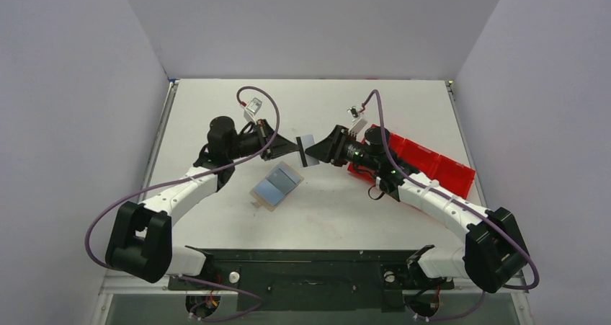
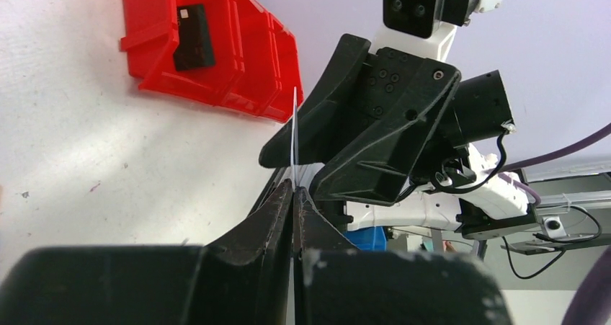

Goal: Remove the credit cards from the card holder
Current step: Place the credit card in the storage box.

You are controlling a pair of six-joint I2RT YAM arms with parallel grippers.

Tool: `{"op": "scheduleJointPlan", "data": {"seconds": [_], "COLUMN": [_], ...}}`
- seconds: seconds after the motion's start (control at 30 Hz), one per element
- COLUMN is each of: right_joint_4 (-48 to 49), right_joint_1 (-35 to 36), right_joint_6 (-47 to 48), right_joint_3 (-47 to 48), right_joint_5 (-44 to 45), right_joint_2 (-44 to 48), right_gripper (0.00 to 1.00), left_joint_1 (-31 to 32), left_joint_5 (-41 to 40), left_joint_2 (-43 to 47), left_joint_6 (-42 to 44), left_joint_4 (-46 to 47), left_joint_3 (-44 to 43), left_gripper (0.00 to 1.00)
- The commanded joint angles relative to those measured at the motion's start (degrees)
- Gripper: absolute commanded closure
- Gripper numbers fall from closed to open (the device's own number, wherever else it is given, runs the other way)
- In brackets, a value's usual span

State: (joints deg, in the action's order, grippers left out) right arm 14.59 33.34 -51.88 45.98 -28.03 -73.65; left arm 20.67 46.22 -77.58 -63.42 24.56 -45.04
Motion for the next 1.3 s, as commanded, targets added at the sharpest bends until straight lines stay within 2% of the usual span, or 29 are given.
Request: {"op": "scheduleJointPlan", "data": {"seconds": [0.0, 0.13, 0.17, 0.23, 0.3, 0.43, 0.57, 0.93, 1.27], "right_joint_4": [5.0, 5.1, 5.1, 4.9, 4.3, 0.6, -4.5, -13.9, -28.0], "right_joint_1": [-0.3, -0.2, -0.4, -0.3, -0.3, -0.3, -0.3, -1.5, -10.3], "right_joint_6": [-1.0, -1.1, -1.0, -0.9, -0.6, 1.0, 3.2, 4.2, 4.8], "right_joint_3": [-0.4, -0.9, -1.2, -1.5, -1.8, -1.5, -0.9, -2.4, -4.9], "right_joint_5": [-1.8, -1.8, -1.7, -1.2, -0.4, 1.8, 5.6, 12.9, 22.5], "right_joint_2": [-0.1, -0.2, -0.2, -0.2, 0.1, 1.1, 2.7, 6.6, 15.2], "right_gripper": [0.65, 0.86, 0.94, 1.00, 1.00, 1.00, 1.00, 1.00, 1.00], "left_joint_1": [0.7, 1.3, 1.4, 1.5, 1.5, 1.8, 2.1, 2.1, 2.1], "left_joint_5": [1.4, 1.7, 1.7, 1.6, 1.1, -4.1, -8.3, -21.7, -25.2], "left_joint_2": [-1.1, -2.2, -2.4, -2.6, -2.4, -1.7, -0.9, 1.3, 2.2], "left_joint_6": [-1.3, -0.1, 0.3, 0.8, 2.2, 9.8, 13.8, 20.1, 22.3], "left_joint_4": [5.7, 3.6, 3.3, 2.4, 0.4, -12.5, -22.3, -38.9, -45.5], "left_joint_3": [-2.3, -3.7, -3.9, -4.1, -4.6, -7.7, -9.7, -13.6, -15.6], "left_gripper": [1.00, 1.00, 1.00, 1.00, 0.97, 0.73, 0.63, 0.59, 0.58]}}
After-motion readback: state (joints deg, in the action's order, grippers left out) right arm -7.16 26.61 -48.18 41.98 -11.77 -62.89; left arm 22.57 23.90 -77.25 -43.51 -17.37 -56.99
